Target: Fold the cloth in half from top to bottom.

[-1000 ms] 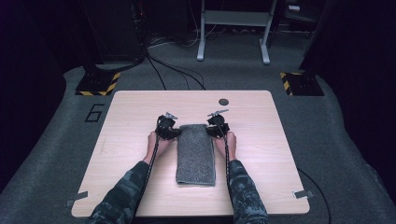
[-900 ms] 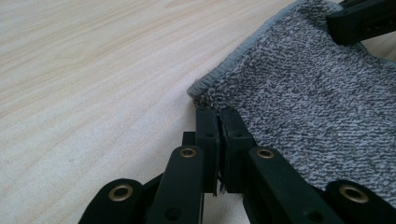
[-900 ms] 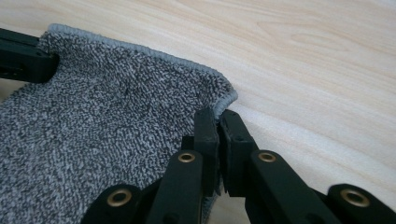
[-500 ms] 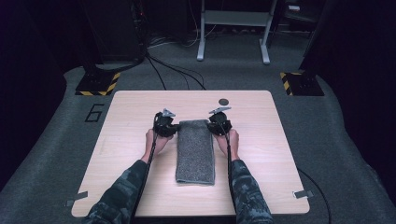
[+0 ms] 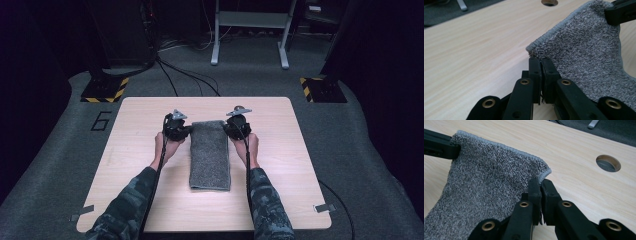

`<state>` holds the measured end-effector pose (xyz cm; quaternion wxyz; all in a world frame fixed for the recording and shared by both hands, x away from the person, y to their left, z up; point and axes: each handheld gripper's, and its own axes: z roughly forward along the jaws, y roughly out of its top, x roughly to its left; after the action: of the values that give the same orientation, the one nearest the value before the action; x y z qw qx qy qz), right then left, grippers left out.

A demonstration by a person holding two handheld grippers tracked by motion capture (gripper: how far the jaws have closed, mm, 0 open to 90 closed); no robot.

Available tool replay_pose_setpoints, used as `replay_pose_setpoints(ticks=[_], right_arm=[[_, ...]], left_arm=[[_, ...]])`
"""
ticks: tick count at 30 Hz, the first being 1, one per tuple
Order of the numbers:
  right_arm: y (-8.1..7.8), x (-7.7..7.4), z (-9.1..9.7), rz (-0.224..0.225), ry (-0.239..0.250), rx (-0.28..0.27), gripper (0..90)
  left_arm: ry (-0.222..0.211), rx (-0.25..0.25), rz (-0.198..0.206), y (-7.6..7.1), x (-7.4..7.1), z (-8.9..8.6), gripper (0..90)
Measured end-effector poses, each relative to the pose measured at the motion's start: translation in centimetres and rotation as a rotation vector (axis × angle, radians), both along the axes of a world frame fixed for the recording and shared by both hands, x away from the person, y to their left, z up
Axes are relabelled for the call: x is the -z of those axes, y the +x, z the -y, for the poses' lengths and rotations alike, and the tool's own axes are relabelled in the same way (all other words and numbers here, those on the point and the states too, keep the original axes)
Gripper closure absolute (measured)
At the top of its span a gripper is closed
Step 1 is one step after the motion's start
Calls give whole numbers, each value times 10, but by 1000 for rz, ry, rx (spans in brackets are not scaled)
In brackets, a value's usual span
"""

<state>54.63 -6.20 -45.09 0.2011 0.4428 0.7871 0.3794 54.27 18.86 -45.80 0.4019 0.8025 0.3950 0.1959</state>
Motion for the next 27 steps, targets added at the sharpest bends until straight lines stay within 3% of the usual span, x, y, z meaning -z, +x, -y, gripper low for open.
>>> replay_pose_setpoints(ticks=[7,14,20,27], right_arm=[[-2,-15,1,50,-6,-11,872],[-10,-25,3,86,21,-13,872],[-24,-31,6,134,26,-34,872],[-26,-37,8,150,3,-41,872]], left_arm=[[-10,1,28,-2,-16,-1,875],[-5,25,71,-13,-32,-3,874],[-28,36,109,-24,-35,-4,874],[18,46,142,-25,-38,1,876]])
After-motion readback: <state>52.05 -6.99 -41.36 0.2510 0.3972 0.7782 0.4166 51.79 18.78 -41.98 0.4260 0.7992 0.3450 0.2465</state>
